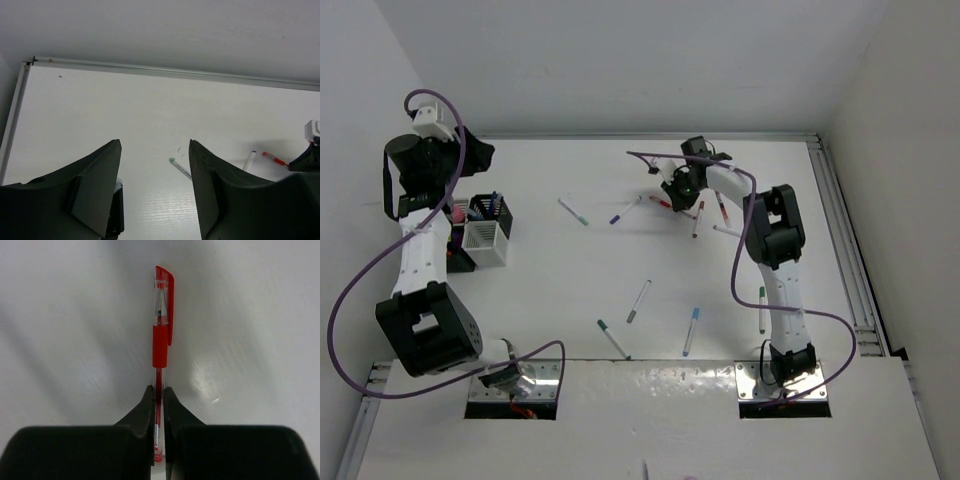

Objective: Sort the stationery into containers
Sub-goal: Pick up the pen from the center of the board.

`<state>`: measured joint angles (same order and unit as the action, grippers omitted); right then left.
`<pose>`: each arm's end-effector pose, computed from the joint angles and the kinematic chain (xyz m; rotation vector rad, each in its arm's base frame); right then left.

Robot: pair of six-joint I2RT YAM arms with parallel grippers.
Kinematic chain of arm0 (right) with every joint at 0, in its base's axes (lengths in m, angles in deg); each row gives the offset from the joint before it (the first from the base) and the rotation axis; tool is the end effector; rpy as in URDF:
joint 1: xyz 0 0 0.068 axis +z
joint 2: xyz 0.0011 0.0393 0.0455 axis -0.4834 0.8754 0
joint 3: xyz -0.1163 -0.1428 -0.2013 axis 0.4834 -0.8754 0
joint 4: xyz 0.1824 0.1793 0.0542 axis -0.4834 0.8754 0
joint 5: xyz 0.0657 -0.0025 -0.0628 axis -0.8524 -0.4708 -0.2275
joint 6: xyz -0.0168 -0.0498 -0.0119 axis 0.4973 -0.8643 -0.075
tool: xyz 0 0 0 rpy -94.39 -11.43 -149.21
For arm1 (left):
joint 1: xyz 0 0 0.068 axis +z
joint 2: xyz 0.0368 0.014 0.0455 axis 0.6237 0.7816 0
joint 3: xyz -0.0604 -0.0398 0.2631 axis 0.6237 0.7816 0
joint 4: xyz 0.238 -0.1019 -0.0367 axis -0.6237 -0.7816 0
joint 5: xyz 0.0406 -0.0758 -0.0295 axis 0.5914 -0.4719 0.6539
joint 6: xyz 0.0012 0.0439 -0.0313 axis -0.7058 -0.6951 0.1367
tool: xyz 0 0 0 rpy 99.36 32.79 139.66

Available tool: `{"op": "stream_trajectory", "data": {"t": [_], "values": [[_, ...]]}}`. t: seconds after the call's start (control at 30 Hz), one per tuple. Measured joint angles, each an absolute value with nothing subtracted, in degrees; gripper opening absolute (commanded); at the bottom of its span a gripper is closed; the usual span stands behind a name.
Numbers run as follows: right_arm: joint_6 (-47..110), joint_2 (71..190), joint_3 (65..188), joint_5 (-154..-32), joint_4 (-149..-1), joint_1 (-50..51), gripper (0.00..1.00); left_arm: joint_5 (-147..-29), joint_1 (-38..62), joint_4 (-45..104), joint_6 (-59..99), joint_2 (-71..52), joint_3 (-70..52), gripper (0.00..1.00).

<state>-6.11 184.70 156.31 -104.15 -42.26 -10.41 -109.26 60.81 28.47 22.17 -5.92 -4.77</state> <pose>0.4689 0.1687 0.1348 -1.1847 2.3370 0.3584 0.3085 0.1070 0.3649 -0.1688 1.7263 -0.3456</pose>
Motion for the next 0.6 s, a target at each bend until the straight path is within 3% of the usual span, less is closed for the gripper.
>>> {"op": "stream_trajectory", "data": {"t": [0.37, 0.6], "values": [[9.08, 168.33, 144.87, -107.72, -53.1, -6.58, 0.0, -111.32, 62.23, 31.62, 25.05, -12.33, -4.05, 0.66], [24.77, 152.72, 142.01, -113.42, -64.93, -2.1, 0.0, -121.87, 58.42, 39.55, 37.6, -12.39, -1.1, 0.66]]}}
